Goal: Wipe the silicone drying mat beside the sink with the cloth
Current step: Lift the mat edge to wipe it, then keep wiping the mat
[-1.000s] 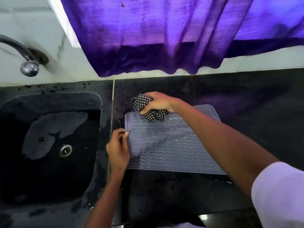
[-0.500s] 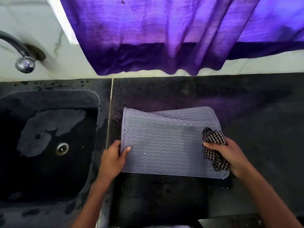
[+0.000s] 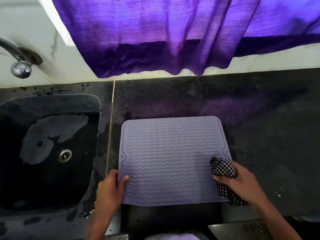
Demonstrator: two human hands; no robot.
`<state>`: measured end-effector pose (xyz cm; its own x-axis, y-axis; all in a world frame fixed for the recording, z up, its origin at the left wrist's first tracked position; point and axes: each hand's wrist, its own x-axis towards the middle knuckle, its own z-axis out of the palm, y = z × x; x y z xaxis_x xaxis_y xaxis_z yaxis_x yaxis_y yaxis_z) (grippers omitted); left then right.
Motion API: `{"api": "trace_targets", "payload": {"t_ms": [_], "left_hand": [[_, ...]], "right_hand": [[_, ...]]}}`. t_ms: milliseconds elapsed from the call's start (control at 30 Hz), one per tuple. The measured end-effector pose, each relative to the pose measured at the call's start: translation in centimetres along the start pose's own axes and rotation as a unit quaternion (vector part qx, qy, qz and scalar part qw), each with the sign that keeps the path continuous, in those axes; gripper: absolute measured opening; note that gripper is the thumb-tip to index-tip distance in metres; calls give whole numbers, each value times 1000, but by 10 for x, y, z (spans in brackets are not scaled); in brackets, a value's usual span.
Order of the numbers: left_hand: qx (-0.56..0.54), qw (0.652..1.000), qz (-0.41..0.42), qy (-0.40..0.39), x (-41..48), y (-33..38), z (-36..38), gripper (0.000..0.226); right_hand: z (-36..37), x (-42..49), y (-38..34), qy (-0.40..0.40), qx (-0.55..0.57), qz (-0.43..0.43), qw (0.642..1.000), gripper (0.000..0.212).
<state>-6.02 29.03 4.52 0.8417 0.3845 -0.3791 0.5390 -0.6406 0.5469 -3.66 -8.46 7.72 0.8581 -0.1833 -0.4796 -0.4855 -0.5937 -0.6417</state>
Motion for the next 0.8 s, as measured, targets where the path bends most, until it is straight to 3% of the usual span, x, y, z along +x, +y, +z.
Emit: {"api": "trace_targets", "payload": {"t_ms": [133,200,300,400,467,533,633,800], "left_hand": [[235,971,-33,-31,-6,9,-9,49],[298,954,-40,-10,-7,14,-15,52],[212,970,77,85,6,13,-9,42],[139,953,242,119,39,6,12,43],[147,941,286,105,63,7,28,49],[162,940,282,98,78,9,39,54],[196,939,265,99,87,8,49,58],[245,921,271,136,87,8,53,58]], "right_hand": [[13,6,1,27,95,30,995,41],[21,7,-10,16,180,28,983,45],[39,13,-48,4,224,-10,975,30],[77,33,-94,31,72,-141,987,48],[112,53,-121,84,-17,-245,966,53],[147,69,-149,120,-123,-317,933,57],[182,79,-177,115,-258,-344,896,58],[195,86,-166,76,-288,-366,882,55]]}}
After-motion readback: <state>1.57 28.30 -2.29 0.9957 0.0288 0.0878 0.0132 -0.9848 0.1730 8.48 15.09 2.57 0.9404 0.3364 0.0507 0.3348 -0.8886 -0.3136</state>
